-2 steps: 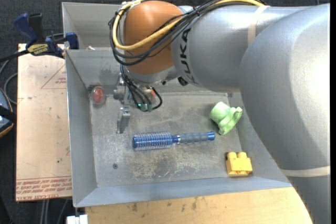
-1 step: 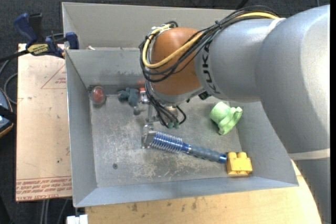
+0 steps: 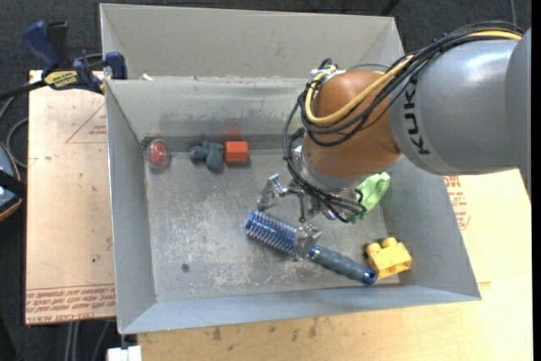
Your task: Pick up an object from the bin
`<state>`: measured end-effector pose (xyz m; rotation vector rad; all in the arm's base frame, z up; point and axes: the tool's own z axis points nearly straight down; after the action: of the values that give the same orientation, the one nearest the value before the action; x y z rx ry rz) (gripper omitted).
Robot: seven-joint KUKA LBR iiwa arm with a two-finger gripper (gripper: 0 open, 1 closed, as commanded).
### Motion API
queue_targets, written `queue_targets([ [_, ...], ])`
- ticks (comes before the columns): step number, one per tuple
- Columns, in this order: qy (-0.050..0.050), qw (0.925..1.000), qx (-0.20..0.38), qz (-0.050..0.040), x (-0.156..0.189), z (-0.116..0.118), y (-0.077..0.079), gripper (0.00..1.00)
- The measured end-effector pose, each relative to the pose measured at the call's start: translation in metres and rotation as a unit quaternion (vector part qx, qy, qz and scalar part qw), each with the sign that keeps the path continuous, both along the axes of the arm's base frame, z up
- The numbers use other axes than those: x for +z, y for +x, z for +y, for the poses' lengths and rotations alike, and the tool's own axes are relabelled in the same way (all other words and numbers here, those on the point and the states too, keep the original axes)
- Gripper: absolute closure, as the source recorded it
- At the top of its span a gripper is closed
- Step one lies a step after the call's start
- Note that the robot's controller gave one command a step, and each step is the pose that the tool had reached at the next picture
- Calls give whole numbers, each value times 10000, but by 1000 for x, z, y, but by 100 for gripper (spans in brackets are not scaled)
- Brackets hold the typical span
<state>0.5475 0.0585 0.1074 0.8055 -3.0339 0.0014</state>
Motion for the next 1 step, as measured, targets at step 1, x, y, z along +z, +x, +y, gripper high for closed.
queue_targets([
  [1, 49, 10000, 38, -53, -33, -14, -5, 0],
])
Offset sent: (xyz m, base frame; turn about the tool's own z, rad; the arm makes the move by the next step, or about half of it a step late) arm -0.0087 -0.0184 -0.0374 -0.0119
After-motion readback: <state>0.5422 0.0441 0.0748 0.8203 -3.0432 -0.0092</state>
